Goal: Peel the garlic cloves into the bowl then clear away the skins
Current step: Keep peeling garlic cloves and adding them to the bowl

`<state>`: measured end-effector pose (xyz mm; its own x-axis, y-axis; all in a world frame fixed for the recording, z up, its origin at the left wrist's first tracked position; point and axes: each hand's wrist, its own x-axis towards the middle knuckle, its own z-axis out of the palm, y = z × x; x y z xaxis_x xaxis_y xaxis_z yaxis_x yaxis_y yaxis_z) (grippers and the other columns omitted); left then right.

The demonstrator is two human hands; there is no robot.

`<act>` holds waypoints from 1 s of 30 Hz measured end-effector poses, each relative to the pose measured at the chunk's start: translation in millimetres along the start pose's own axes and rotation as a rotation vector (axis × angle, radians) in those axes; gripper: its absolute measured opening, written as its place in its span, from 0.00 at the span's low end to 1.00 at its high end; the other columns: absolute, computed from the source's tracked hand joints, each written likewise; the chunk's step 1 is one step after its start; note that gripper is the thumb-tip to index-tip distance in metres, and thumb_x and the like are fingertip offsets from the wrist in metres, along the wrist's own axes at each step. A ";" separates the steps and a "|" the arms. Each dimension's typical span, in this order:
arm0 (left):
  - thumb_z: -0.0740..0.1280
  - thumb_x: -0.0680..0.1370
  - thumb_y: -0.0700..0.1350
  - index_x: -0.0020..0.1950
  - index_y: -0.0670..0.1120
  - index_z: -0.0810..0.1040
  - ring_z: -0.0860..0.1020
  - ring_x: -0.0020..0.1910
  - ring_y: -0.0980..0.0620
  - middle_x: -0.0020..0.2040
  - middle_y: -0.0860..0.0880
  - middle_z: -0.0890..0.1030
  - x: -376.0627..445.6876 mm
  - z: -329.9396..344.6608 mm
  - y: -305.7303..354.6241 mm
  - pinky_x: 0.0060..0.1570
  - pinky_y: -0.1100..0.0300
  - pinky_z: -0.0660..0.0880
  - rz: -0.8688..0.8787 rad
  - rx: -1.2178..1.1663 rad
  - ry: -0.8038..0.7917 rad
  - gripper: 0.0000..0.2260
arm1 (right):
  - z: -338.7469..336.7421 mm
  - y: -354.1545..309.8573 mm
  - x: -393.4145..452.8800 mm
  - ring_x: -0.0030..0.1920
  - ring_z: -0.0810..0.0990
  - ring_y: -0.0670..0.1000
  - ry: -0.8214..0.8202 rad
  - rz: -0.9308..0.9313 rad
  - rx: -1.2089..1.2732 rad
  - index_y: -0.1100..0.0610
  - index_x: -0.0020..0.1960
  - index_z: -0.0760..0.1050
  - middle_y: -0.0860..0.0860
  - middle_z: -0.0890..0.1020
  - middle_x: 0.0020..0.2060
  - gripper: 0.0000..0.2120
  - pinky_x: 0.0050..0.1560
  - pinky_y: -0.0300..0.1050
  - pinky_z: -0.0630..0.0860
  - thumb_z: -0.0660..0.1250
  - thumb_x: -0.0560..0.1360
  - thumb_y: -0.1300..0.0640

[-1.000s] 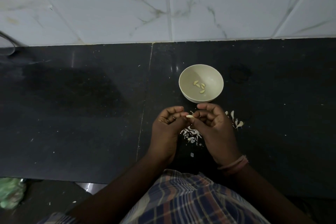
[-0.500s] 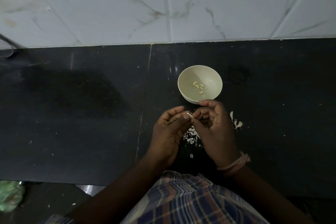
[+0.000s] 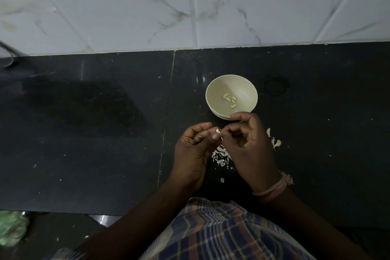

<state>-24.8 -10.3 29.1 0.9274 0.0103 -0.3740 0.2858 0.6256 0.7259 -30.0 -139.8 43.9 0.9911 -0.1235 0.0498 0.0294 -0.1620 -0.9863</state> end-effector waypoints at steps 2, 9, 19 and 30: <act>0.73 0.69 0.32 0.55 0.39 0.79 0.85 0.46 0.49 0.45 0.42 0.85 0.5 1.2 -0.1 0.47 0.59 0.82 0.016 0.019 -0.016 0.16 | -0.1 -0.9 1.8 0.44 0.84 0.52 0.002 0.005 0.013 0.52 0.59 0.71 0.49 0.85 0.41 0.18 0.50 0.57 0.81 0.74 0.74 0.64; 0.73 0.69 0.32 0.54 0.39 0.79 0.85 0.46 0.48 0.45 0.42 0.85 -0.2 1.6 -0.5 0.47 0.58 0.81 0.044 0.049 -0.031 0.14 | -2.0 0.3 5.5 0.43 0.85 0.53 0.000 0.056 0.041 0.52 0.51 0.70 0.52 0.85 0.41 0.18 0.49 0.58 0.82 0.77 0.72 0.64; 0.74 0.70 0.33 0.52 0.40 0.80 0.85 0.47 0.48 0.46 0.41 0.86 -0.9 -2.1 -0.2 0.46 0.59 0.81 0.055 0.122 -0.028 0.13 | -5.2 -1.1 8.2 0.42 0.84 0.59 -0.040 0.090 0.046 0.54 0.48 0.67 0.56 0.83 0.39 0.18 0.47 0.61 0.82 0.76 0.71 0.65; 0.73 0.71 0.33 0.53 0.39 0.81 0.85 0.49 0.46 0.47 0.39 0.85 -1.3 -1.6 -0.7 0.50 0.56 0.82 0.027 0.092 -0.053 0.11 | -5.2 -3.1 12.6 0.38 0.80 0.47 -0.065 0.150 -0.018 0.53 0.47 0.65 0.55 0.83 0.39 0.20 0.42 0.45 0.80 0.77 0.70 0.64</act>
<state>-26.6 -9.5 28.1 0.9458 -0.0166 -0.3242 0.2791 0.5517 0.7860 -18.3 -146.0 48.4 0.9905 -0.0845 -0.1089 -0.1216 -0.1642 -0.9789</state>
